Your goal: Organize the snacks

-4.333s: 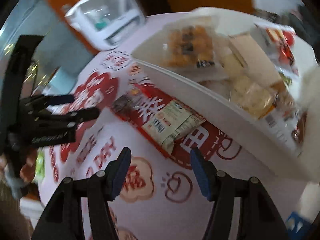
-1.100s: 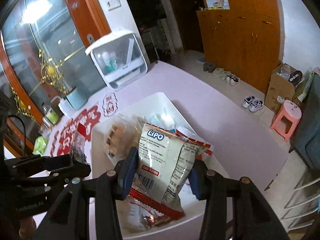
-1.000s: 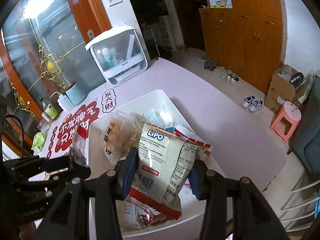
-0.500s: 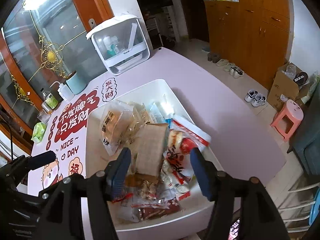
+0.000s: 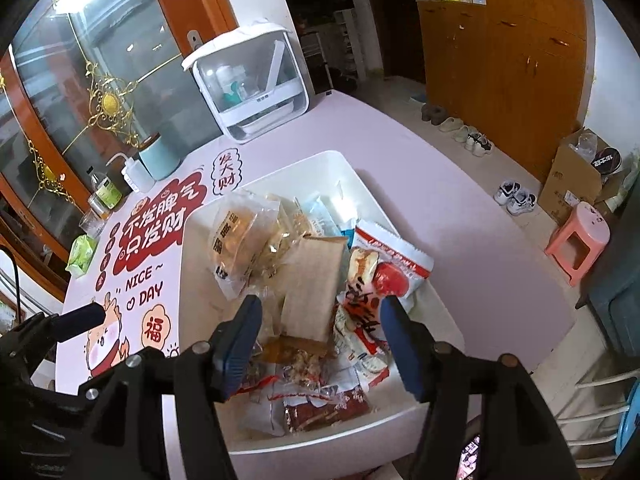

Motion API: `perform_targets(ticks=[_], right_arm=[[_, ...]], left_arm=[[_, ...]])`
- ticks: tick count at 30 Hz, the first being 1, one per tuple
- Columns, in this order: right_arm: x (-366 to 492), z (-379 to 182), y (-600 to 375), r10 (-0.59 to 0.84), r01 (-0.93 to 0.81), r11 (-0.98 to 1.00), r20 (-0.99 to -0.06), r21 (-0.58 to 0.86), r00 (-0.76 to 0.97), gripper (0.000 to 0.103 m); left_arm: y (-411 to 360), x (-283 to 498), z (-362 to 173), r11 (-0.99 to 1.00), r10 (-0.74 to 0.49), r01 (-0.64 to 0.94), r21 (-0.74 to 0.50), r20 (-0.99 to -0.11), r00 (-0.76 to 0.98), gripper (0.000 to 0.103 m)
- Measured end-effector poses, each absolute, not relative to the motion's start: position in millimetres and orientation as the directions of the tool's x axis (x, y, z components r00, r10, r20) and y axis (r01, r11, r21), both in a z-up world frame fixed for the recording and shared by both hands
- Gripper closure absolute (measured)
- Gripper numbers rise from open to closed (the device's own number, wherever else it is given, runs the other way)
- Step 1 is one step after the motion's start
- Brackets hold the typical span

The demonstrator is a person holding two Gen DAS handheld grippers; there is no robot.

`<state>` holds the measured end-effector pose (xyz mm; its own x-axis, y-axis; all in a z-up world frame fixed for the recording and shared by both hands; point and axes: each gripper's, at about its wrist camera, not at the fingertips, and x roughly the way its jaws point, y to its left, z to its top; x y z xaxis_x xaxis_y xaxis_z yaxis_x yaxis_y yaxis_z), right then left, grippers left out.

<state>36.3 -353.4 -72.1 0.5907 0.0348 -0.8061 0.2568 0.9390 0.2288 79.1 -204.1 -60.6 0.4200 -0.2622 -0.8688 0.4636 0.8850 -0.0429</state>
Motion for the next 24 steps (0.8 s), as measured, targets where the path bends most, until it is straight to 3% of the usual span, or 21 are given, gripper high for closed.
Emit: perform_targets(ticks=[12,24], right_arm=[[35.4,-82.6,-328.2,0.066,0.213,0.951,-0.823,0.222,0.565,0.041],[54.2,-83.5,-246.1,0.180,0.014,0.975,-0.823,0.223,0.538,0.041]], left_arm=[[-187.4,66.1,-64.7,0.899,-0.248,0.437,-0.040,-0.868,0.430,0.009],[-107.8,52.9,-71.5,0.972,-0.113,0.235,-0.001,-0.878,0.465,0.009]])
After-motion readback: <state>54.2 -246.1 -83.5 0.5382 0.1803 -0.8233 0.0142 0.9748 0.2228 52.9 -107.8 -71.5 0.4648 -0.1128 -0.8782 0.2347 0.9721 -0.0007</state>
